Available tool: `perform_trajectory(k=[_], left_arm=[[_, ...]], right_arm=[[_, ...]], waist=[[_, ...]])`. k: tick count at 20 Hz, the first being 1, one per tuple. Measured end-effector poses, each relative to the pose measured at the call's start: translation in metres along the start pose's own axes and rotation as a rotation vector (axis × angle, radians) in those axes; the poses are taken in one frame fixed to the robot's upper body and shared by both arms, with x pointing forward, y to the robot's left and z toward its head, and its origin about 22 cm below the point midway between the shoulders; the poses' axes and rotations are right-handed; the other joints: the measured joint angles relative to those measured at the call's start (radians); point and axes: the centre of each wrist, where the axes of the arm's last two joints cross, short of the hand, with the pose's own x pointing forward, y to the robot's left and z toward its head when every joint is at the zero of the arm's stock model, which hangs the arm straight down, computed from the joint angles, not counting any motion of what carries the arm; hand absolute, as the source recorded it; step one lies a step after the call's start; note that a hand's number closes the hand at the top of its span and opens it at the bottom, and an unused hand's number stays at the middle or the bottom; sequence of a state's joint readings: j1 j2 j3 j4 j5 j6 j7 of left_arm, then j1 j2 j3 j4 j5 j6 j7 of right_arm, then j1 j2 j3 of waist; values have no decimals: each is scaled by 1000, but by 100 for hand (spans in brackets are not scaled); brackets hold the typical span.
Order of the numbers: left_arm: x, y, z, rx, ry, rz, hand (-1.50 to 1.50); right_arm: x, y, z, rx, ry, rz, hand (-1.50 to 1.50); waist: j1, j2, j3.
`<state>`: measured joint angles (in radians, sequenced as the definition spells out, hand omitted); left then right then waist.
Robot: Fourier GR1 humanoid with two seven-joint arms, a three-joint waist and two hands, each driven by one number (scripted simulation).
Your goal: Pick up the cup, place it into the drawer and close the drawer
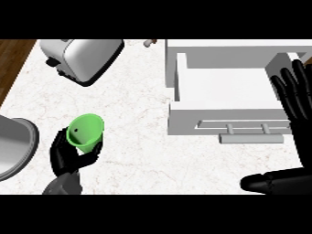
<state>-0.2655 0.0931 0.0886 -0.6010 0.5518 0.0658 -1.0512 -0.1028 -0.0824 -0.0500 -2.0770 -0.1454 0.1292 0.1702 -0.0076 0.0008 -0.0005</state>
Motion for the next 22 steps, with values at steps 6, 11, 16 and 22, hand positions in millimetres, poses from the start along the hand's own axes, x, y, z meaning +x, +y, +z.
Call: perform_trajectory(k=[6,11,16,22], left_arm=[[11,13,-23,-216,5,38,150],[20,3,-32,-313,-35,91,150],[43,-22,-52,-443,-82,140,150],[90,-75,-70,-563,-106,189,150]], right_arm=[[3,2,0,0,4,-1,-150],[0,2,6,-6,8,0,-150],[2,2,10,-13,14,5,-150],[1,1,4,-16,19,3,-150]], waist=[[0,0,0],[6,-1,0],[11,-4,1],[16,-5,2]])
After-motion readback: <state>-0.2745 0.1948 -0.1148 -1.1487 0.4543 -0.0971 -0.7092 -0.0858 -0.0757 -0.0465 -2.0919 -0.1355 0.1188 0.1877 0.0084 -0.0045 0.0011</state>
